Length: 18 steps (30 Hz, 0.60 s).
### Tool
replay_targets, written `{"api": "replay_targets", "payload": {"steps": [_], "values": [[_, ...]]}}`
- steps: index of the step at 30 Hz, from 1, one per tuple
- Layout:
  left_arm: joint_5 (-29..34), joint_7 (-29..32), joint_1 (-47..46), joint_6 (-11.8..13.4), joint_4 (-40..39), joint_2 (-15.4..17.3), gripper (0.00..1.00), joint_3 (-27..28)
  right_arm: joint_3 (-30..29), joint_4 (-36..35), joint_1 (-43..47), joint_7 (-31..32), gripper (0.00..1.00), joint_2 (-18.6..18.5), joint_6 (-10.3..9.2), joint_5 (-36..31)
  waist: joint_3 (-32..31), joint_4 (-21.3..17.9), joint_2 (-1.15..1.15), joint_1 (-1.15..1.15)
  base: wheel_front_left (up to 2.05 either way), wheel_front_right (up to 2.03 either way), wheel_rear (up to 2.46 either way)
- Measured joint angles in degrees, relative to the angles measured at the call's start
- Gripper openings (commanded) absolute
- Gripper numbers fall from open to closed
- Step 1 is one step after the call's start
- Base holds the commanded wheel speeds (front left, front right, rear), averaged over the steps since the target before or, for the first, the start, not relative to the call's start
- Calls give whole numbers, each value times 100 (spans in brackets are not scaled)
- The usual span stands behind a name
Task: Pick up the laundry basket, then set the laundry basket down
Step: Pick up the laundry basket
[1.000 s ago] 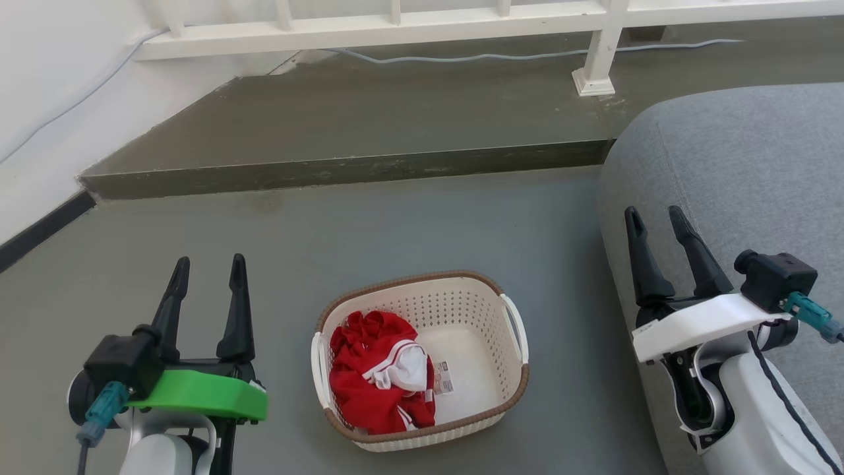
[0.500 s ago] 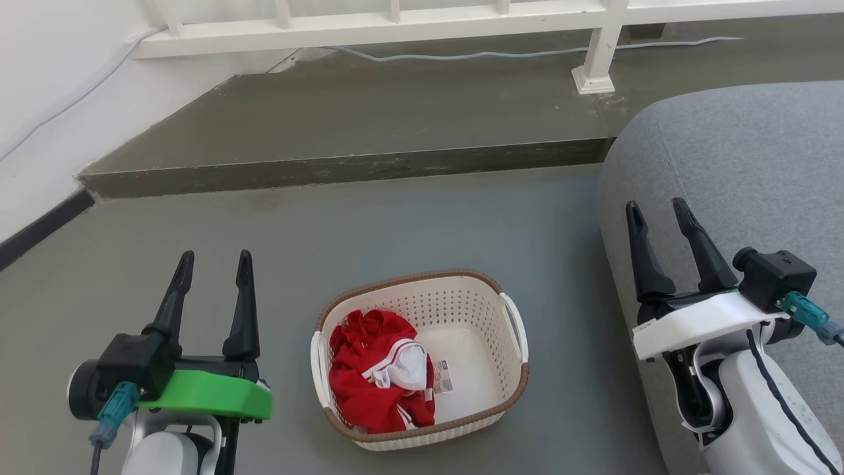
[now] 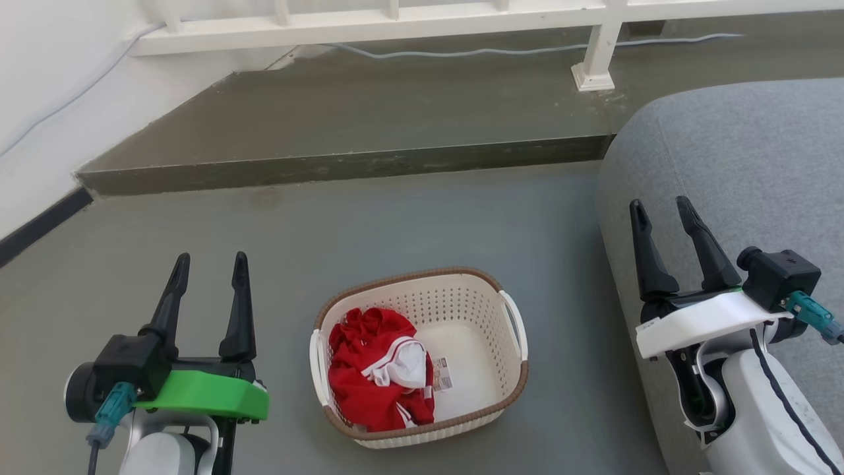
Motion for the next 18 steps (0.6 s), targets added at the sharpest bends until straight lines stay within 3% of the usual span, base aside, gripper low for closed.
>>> {"api": "replay_targets", "payload": {"steps": [18], "values": [[-224, 0, -229, 33, -57, -5, 100, 2, -260, 132, -248, 0, 100, 69, 96, 40, 701, -82, 0, 0, 0, 0, 0]]}}
